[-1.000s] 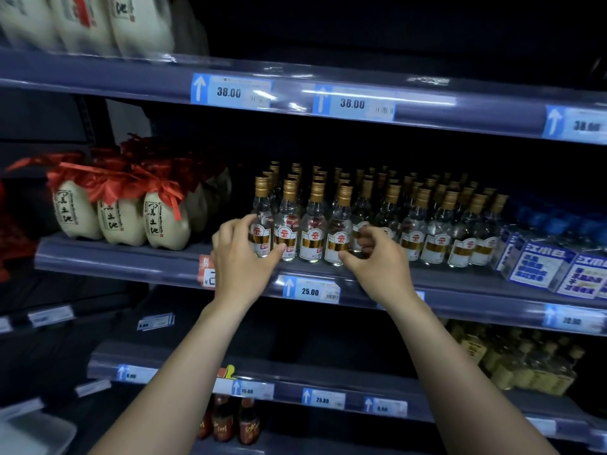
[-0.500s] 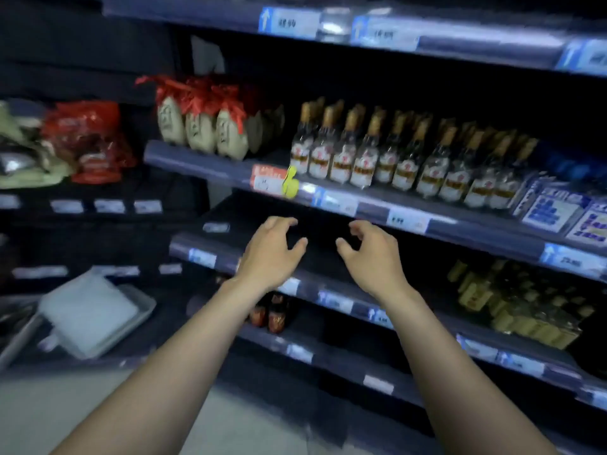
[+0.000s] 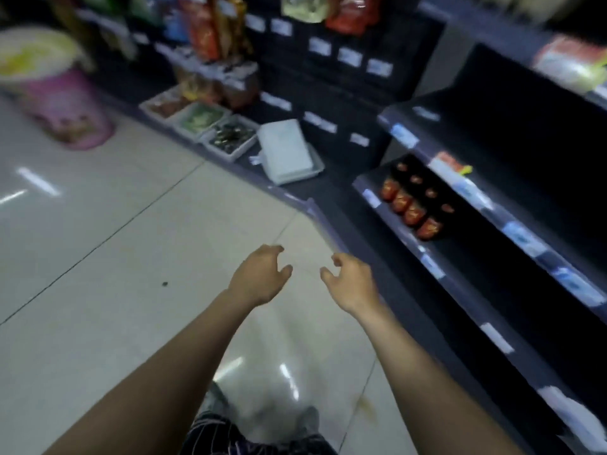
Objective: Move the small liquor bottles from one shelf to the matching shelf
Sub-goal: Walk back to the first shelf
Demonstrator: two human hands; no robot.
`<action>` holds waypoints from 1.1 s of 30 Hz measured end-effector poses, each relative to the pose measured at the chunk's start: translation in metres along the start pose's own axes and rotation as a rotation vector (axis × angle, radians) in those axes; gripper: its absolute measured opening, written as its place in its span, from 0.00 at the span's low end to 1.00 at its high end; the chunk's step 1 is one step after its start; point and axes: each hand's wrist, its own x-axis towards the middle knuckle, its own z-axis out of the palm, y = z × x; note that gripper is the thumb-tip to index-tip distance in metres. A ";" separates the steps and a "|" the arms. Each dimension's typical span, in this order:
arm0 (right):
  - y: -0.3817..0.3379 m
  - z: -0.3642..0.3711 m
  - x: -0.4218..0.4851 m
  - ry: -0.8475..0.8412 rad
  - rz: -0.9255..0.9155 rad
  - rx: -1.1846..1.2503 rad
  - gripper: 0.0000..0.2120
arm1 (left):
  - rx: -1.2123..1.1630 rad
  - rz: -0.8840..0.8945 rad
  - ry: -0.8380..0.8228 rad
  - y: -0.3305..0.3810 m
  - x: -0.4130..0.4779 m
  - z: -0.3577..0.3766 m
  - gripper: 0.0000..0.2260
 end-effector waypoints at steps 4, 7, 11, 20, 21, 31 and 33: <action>-0.085 0.109 -0.012 -0.227 -0.088 -0.056 0.25 | -0.027 -0.247 0.011 -0.142 -0.068 -0.028 0.26; -0.169 0.207 -0.038 -0.406 -0.157 -0.105 0.25 | -0.105 -0.425 0.073 -0.249 -0.126 -0.058 0.26; -0.294 0.339 -0.091 -0.621 -0.309 -0.233 0.25 | -0.171 -0.642 0.124 -0.391 -0.220 -0.104 0.25; -0.567 0.552 -0.190 -0.871 -0.686 -0.365 0.25 | -0.407 -1.089 0.428 -0.637 -0.399 -0.219 0.24; -0.598 0.575 -0.196 -0.883 -0.717 -0.364 0.25 | -0.426 -1.117 0.475 -0.661 -0.409 -0.234 0.23; -0.873 0.805 -0.233 -1.011 -0.985 -0.534 0.27 | -0.578 -1.388 0.634 -0.902 -0.485 -0.373 0.23; -0.933 0.843 -0.242 -1.049 -1.014 -0.584 0.28 | -0.617 -1.444 0.662 -0.948 -0.507 -0.403 0.23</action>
